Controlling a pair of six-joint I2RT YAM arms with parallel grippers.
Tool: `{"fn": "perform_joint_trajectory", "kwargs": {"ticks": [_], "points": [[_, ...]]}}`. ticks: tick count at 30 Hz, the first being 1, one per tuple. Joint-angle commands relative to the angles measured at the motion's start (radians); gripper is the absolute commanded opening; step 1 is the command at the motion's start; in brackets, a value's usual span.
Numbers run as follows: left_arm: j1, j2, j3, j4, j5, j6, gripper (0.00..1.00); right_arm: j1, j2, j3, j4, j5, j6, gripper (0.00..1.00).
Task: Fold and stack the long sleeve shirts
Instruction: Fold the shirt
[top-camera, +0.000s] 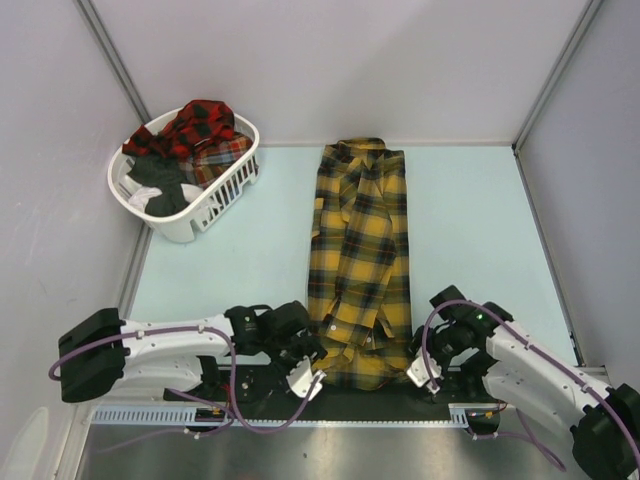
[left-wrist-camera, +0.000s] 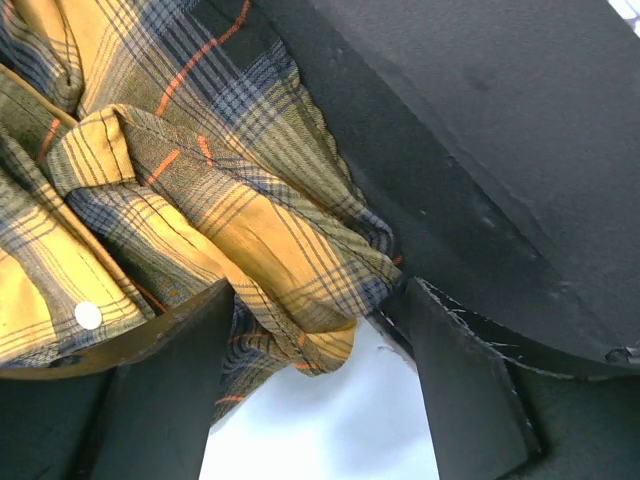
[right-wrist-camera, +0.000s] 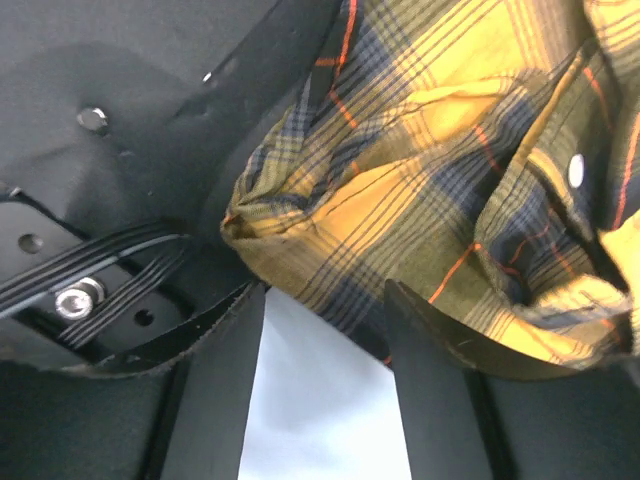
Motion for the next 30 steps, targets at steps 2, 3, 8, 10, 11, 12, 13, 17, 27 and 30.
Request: {"fn": "perform_joint_trajectory", "kwargs": {"ticks": [2, 3, 8, 10, 11, 12, 13, 17, 27, 30], "points": [[-0.028, 0.056, 0.014, 0.027, -0.059, -0.055, 0.73, 0.093, -0.009, -0.056, 0.156, 0.042, 0.114, 0.54], [-0.030, 0.056, 0.010, 0.033, -0.065, -0.063, 0.72, 0.105, -0.008, -0.064, 0.164, 0.049, 0.126, 0.53], [-0.033, 0.064, -0.001, 0.070, -0.093, -0.066, 0.53, 0.137, 0.000, -0.094, 0.277, 0.067, 0.202, 0.48], [-0.033, 0.065, -0.013, 0.100, -0.116, -0.066, 0.50, 0.148, 0.026, -0.101, 0.319, 0.075, 0.229, 0.42], [-0.033, 0.062, -0.017, 0.106, -0.119, -0.070, 0.49, 0.156, 0.038, -0.099, 0.348, 0.081, 0.249, 0.40], [-0.033, 0.062, -0.015, 0.106, -0.122, -0.072, 0.45, 0.157, 0.047, -0.095, 0.357, 0.084, 0.258, 0.38], [-0.033, 0.059, -0.017, 0.113, -0.122, -0.077, 0.43, 0.157, 0.067, -0.093, 0.364, 0.085, 0.264, 0.33], [-0.033, 0.030, -0.015, 0.119, -0.110, -0.089, 0.22, 0.159, 0.064, -0.075, 0.371, 0.092, 0.292, 0.05], [-0.033, -0.056, 0.042, 0.108, -0.076, -0.175, 0.00, 0.159, -0.052, 0.033, 0.302, 0.076, 0.459, 0.00], [-0.025, -0.082, 0.045, 0.110, -0.073, -0.195, 0.00, 0.159, -0.063, 0.048, 0.311, 0.089, 0.508, 0.00]]}}
